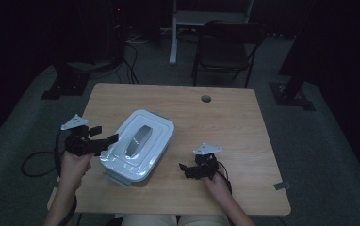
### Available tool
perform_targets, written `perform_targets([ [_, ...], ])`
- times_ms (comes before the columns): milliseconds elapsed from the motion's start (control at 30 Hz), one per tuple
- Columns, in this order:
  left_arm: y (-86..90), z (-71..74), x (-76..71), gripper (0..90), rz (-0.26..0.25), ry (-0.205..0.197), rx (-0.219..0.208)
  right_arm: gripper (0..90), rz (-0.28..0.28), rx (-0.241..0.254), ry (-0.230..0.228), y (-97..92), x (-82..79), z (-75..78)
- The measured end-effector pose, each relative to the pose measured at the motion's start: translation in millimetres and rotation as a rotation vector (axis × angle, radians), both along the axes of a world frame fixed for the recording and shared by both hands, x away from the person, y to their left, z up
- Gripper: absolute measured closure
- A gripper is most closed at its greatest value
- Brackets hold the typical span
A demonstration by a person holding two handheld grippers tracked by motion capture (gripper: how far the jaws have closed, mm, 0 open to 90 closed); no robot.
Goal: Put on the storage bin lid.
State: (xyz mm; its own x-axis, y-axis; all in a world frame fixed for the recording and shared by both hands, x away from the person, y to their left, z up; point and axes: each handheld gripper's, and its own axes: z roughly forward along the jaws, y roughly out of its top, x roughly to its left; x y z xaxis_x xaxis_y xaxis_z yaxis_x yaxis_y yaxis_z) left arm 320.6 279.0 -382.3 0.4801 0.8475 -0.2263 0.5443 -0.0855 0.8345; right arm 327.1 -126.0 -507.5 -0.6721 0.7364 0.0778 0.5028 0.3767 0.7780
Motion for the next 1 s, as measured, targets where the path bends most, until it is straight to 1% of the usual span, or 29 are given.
perform_targets([
  [33, 2.6, -1.1, 0.9, 14.7, 0.014, 0.000, 0.002, 12.9, 0.000, 0.001, 0.001, -1.0, 0.1, -0.3],
  [67, 6.2, -3.1, 2.4, 9.5, 0.025, 0.001, 0.001, 12.9, -0.001, 0.001, 0.002, -1.4, 0.1, -0.5],
  [100, 9.5, -5.1, 3.8, 9.3, 0.039, 0.007, 0.003, 12.9, -0.003, -0.001, 0.001, -1.9, 0.1, -0.8],
  [167, 13.1, -9.3, 6.0, 9.3, 0.061, 0.011, 0.030, 12.9, -0.003, 0.002, 0.006, -2.5, 0.0, -1.4],
  [200, 14.8, -11.5, 7.2, 9.2, 0.076, 0.015, 0.035, 12.9, -0.004, -0.001, 0.007, -2.3, -0.2, -1.8],
  [233, 16.8, -14.0, 9.0, 5.9, 0.078, 0.019, 0.026, 12.9, -0.004, -0.002, 0.008, -2.2, -0.3, -2.3],
  [267, 18.7, -15.9, 9.8, 0.4, 0.086, 0.017, 0.024, 12.9, -0.001, -0.002, 0.010, -2.0, -0.2, -2.9],
  [300, 20.1, -17.9, 10.7, 0.4, 0.109, 0.004, 0.039, 12.9, 0.001, -0.004, 0.011, -1.7, -0.3, -3.3],
  [367, 22.3, -23.2, 13.8, 0.4, 0.107, -0.011, 0.055, 12.9, 0.000, -0.004, 0.012, -1.6, -0.4, -3.8],
  [433, 25.4, -29.3, 17.5, 0.4, 0.110, -0.018, 0.052, 12.9, 0.000, -0.004, 0.014, -1.3, -0.6, -4.1],
  [467, 26.5, -32.8, 19.4, 0.3, 0.127, -0.026, 0.055, 12.9, 0.000, -0.005, 0.014, -1.1, -0.7, -4.3],
  [567, 28.7, -43.8, 23.4, 0.4, 0.154, -0.054, 0.093, 12.9, 0.002, -0.008, 0.015, -0.6, -1.0, -5.0],
  [633, 29.2, -51.4, 24.9, 0.4, 0.174, -0.078, 0.101, 12.9, 0.003, -0.010, 0.016, -0.7, -1.1, -5.6],
  [700, 29.2, -51.4, 24.9, 0.4, 0.174, -0.078, 0.101, 12.9, 0.003, -0.009, 0.016, -0.8, -1.0, -5.7],
  [733, 30.0, -63.3, 28.7, 0.4, 0.206, -0.104, 0.119, 12.9, 0.003, -0.006, 0.020, -1.5, -0.5, -6.1],
  [767, 30.8, -66.7, 29.9, 0.4, 0.208, -0.109, 0.117, 12.9, 0.004, -0.009, 0.020, -1.5, -0.5, -6.1],
  [800, 31.6, -69.9, 30.9, 0.4, 0.220, -0.112, 0.118, 12.9, 0.003, -0.008, 0.019, -1.4, -0.7, -5.9],
  [833, 31.6, -69.9, 30.9, 0.4, 0.220, -0.112, 0.118, 12.9, 0.003, -0.008, 0.019, -1.4, -0.7, -5.9],
  [867, 34.8, -77.0, 32.9, 0.4, 0.234, -0.113, 0.090, 12.9, 0.002, -0.005, 0.019, -1.5, -1.0, -5.6],
  [933, 36.3, -83.1, 34.1, 0.4, 0.257, -0.116, 0.096, 12.9, 0.000, -0.003, 0.016, -2.3, -0.8, -5.2],
  [1000, 37.4, -88.8, 35.7, 0.4, 0.274, -0.102, 0.101, 12.9, -0.001, -0.002, 0.020, -2.9, -0.5, -5.2],
])
